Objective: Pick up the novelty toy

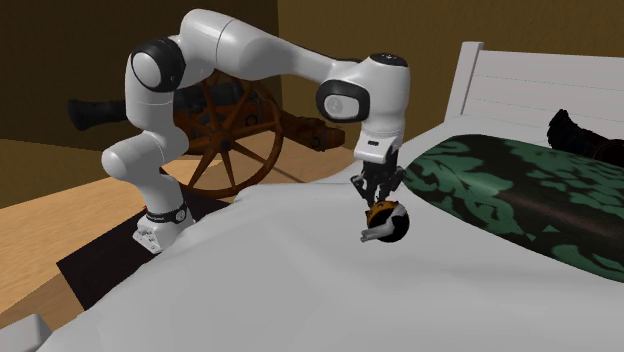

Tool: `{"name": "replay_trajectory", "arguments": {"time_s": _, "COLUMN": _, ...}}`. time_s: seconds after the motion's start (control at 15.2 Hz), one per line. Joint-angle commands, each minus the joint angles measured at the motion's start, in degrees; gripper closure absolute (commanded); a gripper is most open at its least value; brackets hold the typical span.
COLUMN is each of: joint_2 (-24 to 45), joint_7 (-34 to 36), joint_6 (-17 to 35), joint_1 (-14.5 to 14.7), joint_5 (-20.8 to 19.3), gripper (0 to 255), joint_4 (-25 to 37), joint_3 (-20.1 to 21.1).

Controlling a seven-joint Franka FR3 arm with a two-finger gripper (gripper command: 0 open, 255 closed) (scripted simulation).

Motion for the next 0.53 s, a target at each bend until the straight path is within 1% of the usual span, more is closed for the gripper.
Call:
{"name": "replay_trajectory", "arguments": {"time_s": 0.0, "joint_2": -0.3, "joint_7": 0.1, "joint_6": -1.3, "joint_1": 0.0, "joint_5": 0.0, "gripper": 255, "joint_4": 1.0, "joint_3": 0.0}}
{"name": "replay_trajectory", "arguments": {"time_s": 0.46, "joint_2": -0.8, "joint_7": 0.6, "joint_6": -6.4, "joint_1": 0.0, "joint_5": -0.1, "gripper": 255, "joint_4": 5.7, "joint_3": 0.0}}
